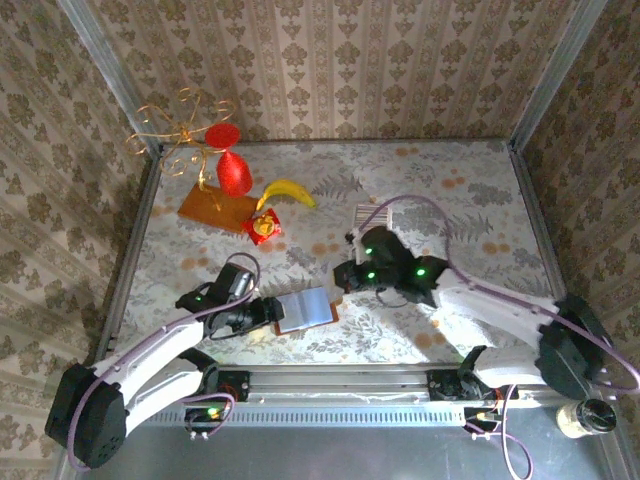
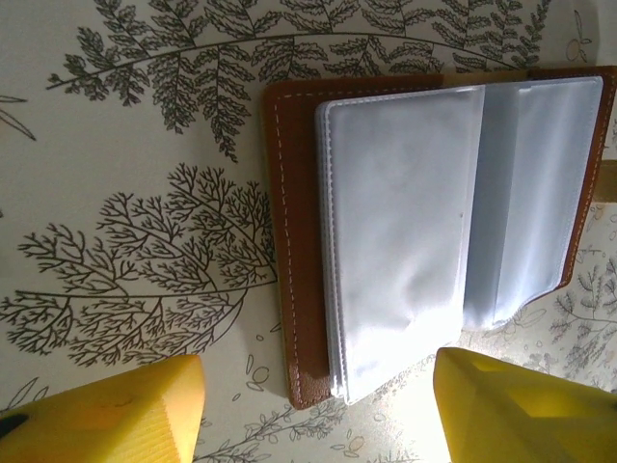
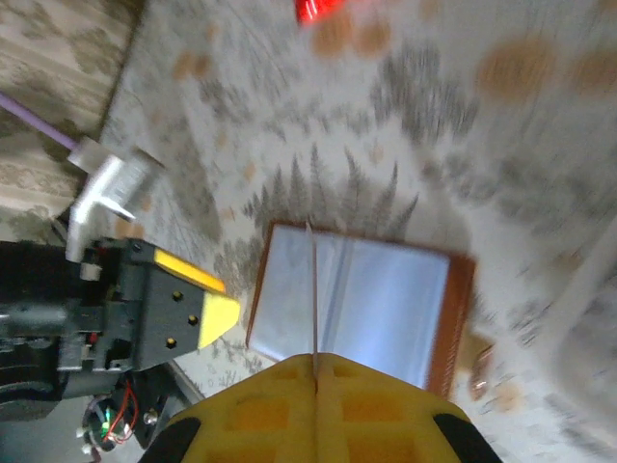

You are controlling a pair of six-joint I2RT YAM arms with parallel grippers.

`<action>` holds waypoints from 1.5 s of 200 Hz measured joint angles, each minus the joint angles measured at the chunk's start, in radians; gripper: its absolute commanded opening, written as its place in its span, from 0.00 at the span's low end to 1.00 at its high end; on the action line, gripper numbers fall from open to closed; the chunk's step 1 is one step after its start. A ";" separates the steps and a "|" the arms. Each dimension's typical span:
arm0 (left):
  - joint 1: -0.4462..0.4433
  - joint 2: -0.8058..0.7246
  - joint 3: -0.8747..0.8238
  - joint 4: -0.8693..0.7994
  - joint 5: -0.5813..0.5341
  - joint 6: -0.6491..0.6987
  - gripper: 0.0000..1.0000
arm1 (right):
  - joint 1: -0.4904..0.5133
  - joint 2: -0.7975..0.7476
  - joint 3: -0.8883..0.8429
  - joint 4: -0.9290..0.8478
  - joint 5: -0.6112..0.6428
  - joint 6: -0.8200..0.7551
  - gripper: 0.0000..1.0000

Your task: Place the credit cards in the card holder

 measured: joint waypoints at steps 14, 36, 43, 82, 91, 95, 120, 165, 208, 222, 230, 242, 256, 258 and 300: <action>-0.002 0.027 0.001 0.021 0.000 0.000 0.66 | 0.045 0.091 0.000 0.043 0.005 0.093 0.00; -0.012 0.071 0.012 0.039 -0.004 0.000 0.65 | 0.082 0.201 0.001 0.100 0.017 0.188 0.00; -0.016 0.082 0.016 0.045 -0.007 0.000 0.65 | 0.085 0.225 0.001 0.115 0.023 0.210 0.00; -0.036 0.127 0.021 0.080 -0.014 -0.003 0.60 | 0.097 0.304 0.001 0.201 0.052 0.301 0.00; -0.041 0.133 0.021 0.088 -0.016 -0.003 0.59 | 0.099 0.309 0.001 0.217 0.060 0.313 0.00; -0.042 0.136 0.022 0.089 -0.016 -0.003 0.59 | 0.100 0.312 0.001 0.222 0.065 0.317 0.00; -0.047 0.165 0.033 0.090 -0.027 -0.002 0.55 | 0.105 0.320 0.001 0.257 0.084 0.334 0.00; -0.053 0.169 0.033 0.090 -0.051 0.002 0.45 | 0.109 0.348 0.001 0.288 0.094 0.338 0.00; -0.064 0.180 0.033 0.089 -0.068 0.012 0.42 | 0.117 0.363 0.001 0.292 0.094 0.338 0.00; -0.067 0.186 0.033 0.090 -0.075 0.014 0.41 | 0.123 0.369 0.001 0.294 0.094 0.338 0.00; -0.067 0.190 0.033 0.090 -0.078 0.018 0.40 | 0.126 0.373 0.001 0.299 0.094 0.338 0.00; -0.067 0.196 0.034 0.089 -0.081 0.023 0.38 | 0.130 0.379 0.001 0.307 0.095 0.338 0.00; -0.069 0.199 0.035 0.086 -0.085 0.026 0.35 | 0.133 0.383 0.001 0.313 0.097 0.341 0.00; -0.069 0.199 0.035 0.086 -0.085 0.027 0.34 | 0.134 0.383 0.001 0.314 0.097 0.341 0.00; -0.077 0.216 0.048 0.072 -0.094 0.034 0.26 | 0.145 0.386 -0.011 0.352 0.106 0.369 0.00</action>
